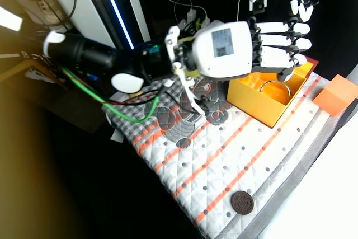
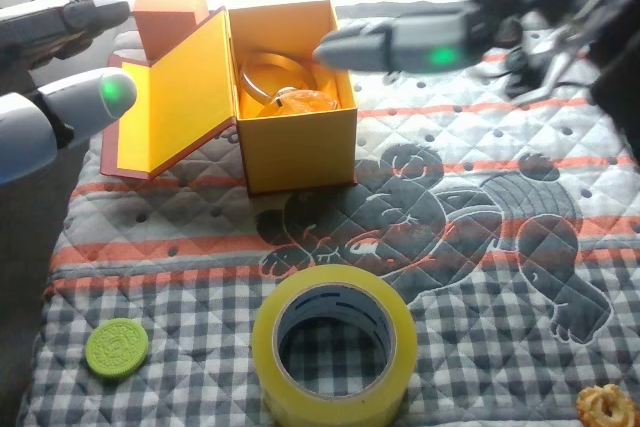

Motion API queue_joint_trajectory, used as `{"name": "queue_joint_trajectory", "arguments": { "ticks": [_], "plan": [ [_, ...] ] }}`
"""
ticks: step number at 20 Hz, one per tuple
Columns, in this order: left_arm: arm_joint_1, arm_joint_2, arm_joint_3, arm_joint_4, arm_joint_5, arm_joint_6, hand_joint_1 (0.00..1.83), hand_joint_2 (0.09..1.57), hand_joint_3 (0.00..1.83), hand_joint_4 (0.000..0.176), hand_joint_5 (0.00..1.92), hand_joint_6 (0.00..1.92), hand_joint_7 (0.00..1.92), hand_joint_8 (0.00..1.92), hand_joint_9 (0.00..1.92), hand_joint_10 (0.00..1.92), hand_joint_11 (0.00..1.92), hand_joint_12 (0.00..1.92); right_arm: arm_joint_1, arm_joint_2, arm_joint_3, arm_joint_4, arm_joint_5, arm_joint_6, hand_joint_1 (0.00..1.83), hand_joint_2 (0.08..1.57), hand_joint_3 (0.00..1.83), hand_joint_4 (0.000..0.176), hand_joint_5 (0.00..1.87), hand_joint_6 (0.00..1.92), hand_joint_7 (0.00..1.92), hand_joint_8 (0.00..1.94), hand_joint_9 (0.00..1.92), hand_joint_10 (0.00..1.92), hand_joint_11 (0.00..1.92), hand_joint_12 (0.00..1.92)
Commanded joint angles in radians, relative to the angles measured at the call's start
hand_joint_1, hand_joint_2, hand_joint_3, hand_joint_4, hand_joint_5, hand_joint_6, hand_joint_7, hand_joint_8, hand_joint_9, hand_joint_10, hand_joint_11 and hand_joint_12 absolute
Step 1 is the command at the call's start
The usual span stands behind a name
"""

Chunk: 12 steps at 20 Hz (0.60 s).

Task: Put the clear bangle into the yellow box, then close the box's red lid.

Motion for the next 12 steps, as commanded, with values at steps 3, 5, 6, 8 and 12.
{"name": "queue_joint_trajectory", "arguments": {
  "ticks": [3, 5, 6, 8, 12],
  "plan": [
    [0.021, 0.028, -0.016, 0.014, -0.127, -0.016, 0.37, 1.09, 0.00, 0.124, 0.49, 0.00, 0.43, 0.00, 0.40, 0.00, 0.00, 0.83, -0.024, 0.097, -0.035, 0.018, 0.191, 0.006, 0.50, 0.91, 0.00, 0.099, 0.18, 0.00, 0.31, 0.01, 0.28, 0.02, 0.00, 0.95],
    [0.040, 0.046, -0.029, 0.014, -0.129, -0.016, 0.37, 1.09, 0.00, 0.126, 0.49, 0.00, 0.43, 0.00, 0.40, 0.00, 0.00, 0.83, -0.035, 0.137, -0.060, 0.017, 0.197, -0.008, 0.49, 0.91, 0.00, 0.103, 0.17, 0.00, 0.31, 0.00, 0.26, 0.01, 0.00, 0.82],
    [0.052, 0.055, -0.035, 0.016, -0.130, -0.016, 0.36, 1.10, 0.00, 0.127, 0.49, 0.00, 0.43, 0.00, 0.41, 0.00, 0.00, 0.87, -0.042, 0.155, -0.072, 0.017, 0.198, -0.018, 0.50, 0.90, 0.00, 0.120, 0.17, 0.00, 0.31, 0.00, 0.22, 0.01, 0.00, 0.64],
    [0.085, 0.081, -0.053, 0.034, -0.114, -0.016, 0.34, 1.09, 0.00, 0.142, 0.51, 0.00, 0.44, 0.00, 0.42, 0.00, 0.00, 0.89, -0.071, 0.206, -0.108, 0.016, 0.201, -0.038, 0.51, 0.92, 0.00, 0.103, 0.21, 0.00, 0.34, 0.00, 0.26, 0.01, 0.00, 0.61],
    [0.152, 0.127, -0.081, 0.073, -0.049, -0.016, 0.39, 1.08, 0.00, 0.172, 0.54, 0.01, 0.44, 0.01, 0.40, 0.00, 0.00, 0.82, -0.162, 0.290, -0.160, 0.017, 0.217, -0.041, 0.59, 0.91, 0.00, 0.116, 0.27, 0.00, 0.29, 0.00, 0.24, 0.00, 0.00, 0.60]
  ]
}}
